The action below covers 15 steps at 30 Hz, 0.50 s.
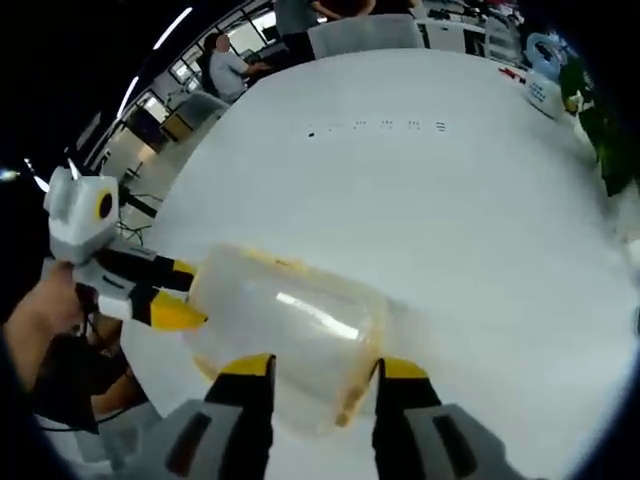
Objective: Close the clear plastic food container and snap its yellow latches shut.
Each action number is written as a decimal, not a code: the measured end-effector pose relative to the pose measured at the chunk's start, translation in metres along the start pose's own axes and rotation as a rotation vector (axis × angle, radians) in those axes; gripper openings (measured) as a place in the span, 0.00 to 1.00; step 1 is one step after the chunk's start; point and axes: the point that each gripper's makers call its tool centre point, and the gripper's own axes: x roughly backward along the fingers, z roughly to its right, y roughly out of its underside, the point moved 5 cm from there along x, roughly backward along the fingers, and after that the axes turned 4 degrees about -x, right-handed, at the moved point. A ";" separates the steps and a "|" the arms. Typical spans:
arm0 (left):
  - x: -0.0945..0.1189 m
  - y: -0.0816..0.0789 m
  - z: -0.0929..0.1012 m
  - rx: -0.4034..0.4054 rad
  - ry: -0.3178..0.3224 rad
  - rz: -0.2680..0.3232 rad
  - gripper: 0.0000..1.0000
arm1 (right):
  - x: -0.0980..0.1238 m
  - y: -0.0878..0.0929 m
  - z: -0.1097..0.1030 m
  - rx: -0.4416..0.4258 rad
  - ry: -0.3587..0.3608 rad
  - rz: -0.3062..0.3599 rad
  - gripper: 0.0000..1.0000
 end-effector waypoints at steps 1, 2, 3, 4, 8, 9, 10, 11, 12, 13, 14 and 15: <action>0.001 0.000 0.000 -0.003 0.000 0.003 0.29 | 0.000 0.000 0.000 -0.001 -0.003 0.000 0.37; 0.001 0.000 0.000 -0.005 -0.002 0.007 0.29 | 0.000 0.000 0.001 -0.001 -0.006 0.000 0.37; 0.001 0.000 0.000 -0.009 -0.007 0.010 0.30 | 0.000 -0.001 0.001 -0.002 -0.008 0.002 0.37; 0.001 -0.001 0.000 -0.009 -0.012 0.010 0.30 | 0.000 -0.001 0.001 0.002 -0.012 0.007 0.38; 0.002 -0.002 0.000 -0.017 -0.023 0.019 0.32 | 0.000 -0.001 0.002 0.013 -0.030 0.012 0.39; 0.002 -0.003 0.000 -0.022 -0.025 0.021 0.32 | 0.000 -0.001 0.002 0.034 -0.032 0.004 0.39; 0.002 -0.003 0.000 -0.025 -0.026 0.023 0.32 | 0.001 -0.001 0.001 0.043 -0.033 -0.001 0.40; 0.003 -0.003 0.000 -0.027 -0.028 0.025 0.32 | 0.001 0.000 0.001 0.054 -0.033 -0.004 0.40; 0.004 -0.003 0.000 -0.045 -0.038 0.029 0.31 | 0.002 0.000 0.000 0.060 -0.033 -0.004 0.40; 0.005 -0.004 0.000 -0.049 -0.048 0.035 0.31 | 0.003 -0.001 0.000 0.068 -0.034 -0.002 0.40; 0.005 -0.005 0.001 -0.048 -0.046 0.038 0.32 | 0.004 -0.001 0.001 0.097 -0.031 0.000 0.40; 0.005 -0.005 0.001 -0.047 -0.041 0.037 0.34 | 0.004 -0.001 0.002 0.108 -0.027 -0.002 0.38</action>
